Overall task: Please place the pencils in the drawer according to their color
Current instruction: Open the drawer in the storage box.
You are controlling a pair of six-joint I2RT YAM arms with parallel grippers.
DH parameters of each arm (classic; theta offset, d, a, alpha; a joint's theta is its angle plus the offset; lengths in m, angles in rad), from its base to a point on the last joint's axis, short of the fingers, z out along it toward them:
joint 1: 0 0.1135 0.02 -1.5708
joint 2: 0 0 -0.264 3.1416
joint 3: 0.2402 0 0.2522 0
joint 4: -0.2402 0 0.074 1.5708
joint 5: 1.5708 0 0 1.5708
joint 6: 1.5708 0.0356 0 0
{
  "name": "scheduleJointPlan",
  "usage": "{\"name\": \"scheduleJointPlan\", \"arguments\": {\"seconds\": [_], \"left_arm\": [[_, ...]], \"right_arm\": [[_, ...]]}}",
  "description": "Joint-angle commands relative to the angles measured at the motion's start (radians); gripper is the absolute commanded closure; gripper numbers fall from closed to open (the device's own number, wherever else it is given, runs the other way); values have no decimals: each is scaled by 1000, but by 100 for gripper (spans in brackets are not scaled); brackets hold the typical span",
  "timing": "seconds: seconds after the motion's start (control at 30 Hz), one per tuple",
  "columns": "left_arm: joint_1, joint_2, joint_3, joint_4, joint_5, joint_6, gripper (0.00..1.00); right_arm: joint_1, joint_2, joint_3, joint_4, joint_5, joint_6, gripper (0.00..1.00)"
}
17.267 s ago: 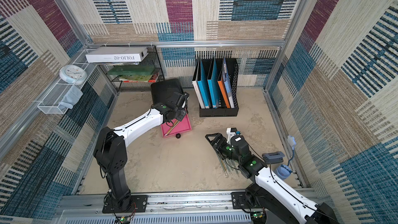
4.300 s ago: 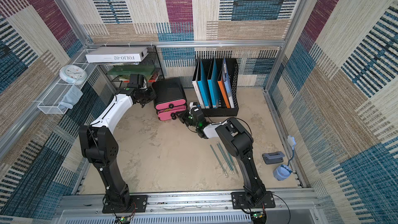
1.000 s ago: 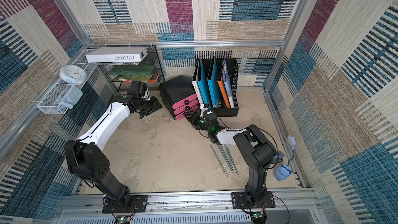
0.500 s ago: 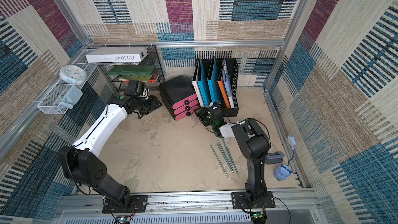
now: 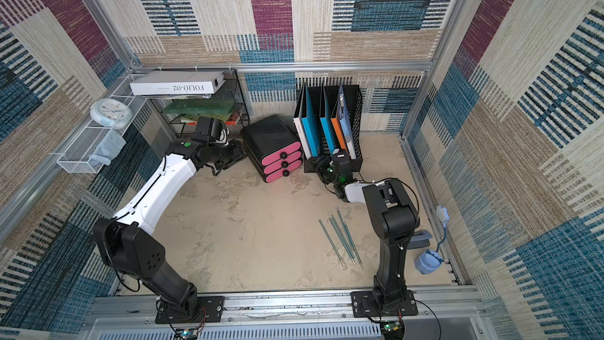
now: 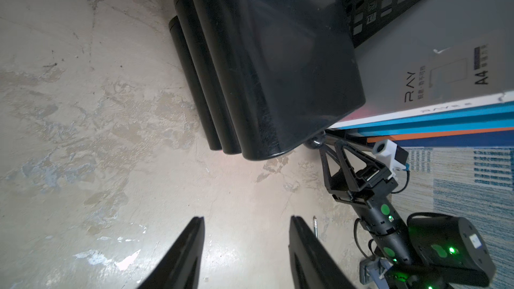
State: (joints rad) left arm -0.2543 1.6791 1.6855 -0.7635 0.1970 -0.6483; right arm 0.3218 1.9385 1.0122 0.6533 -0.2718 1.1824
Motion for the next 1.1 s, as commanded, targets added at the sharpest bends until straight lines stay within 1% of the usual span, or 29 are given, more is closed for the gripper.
{"name": "scheduleJointPlan", "arguments": {"seconds": [0.0,0.13,0.23,0.3,0.43,0.67,0.8,0.9,1.07], "left_arm": [[-2,29,44,1,-8,-7,46],[-3,82,109,-6,-8,-23,46],[-3,126,152,-15,-2,-35,46],[-3,148,178,-20,-5,-39,46],[-4,199,237,-44,-4,-32,46],[-3,272,323,-78,4,-19,46],[-3,281,327,-80,3,-12,46],[-3,287,328,-84,1,-3,46],[-2,296,335,-90,-2,12,46]], "right_arm": [[12,-33,-35,74,-50,9,36],[48,-72,-84,115,-51,36,33],[84,-82,-122,171,-29,84,28],[109,-70,-126,194,-16,104,26],[141,-17,-109,221,5,128,25],[165,63,-80,230,60,186,27],[166,89,-54,234,78,205,29],[167,110,-9,177,94,201,29],[169,142,9,151,127,257,31]]}}
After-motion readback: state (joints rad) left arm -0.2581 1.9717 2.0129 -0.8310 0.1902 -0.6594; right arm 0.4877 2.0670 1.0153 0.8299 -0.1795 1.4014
